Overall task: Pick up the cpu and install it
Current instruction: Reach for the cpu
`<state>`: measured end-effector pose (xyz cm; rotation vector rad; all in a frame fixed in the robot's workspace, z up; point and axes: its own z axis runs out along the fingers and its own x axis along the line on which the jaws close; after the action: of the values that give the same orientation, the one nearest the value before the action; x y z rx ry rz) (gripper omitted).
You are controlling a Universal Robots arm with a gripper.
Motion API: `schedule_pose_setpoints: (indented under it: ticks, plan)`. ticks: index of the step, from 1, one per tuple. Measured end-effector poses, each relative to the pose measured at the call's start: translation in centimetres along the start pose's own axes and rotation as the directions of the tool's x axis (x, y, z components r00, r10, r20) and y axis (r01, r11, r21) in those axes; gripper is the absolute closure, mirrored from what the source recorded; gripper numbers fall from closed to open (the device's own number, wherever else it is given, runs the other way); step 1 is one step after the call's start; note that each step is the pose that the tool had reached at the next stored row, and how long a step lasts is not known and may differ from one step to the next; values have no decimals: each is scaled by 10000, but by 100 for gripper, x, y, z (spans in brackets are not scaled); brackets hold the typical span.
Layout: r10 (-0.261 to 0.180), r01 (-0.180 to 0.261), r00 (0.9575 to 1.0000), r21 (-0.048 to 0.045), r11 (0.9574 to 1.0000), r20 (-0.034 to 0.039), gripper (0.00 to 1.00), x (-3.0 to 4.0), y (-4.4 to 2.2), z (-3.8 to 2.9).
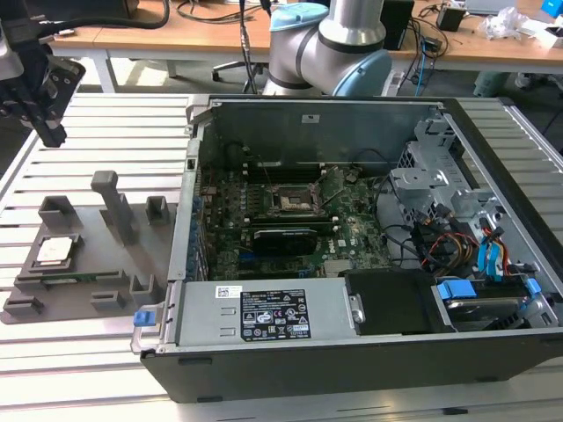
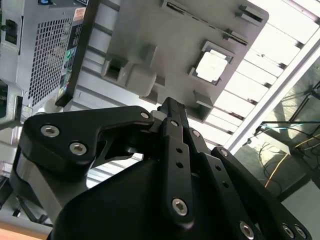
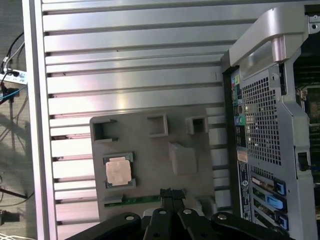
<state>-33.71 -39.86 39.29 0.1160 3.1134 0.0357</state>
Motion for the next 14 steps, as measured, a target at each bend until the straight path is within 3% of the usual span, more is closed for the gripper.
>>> schedule_pose_setpoints:
  ticks: [5,8,14]
  plan:
    - [1,-1,10000,-1,10000,1,89,88,-6,-1]
    - [1,-1,10000,0,10000,0,89,184,-12,-3]
    - [1,-1,10000,0,10000,1,89,306,-22,-6]
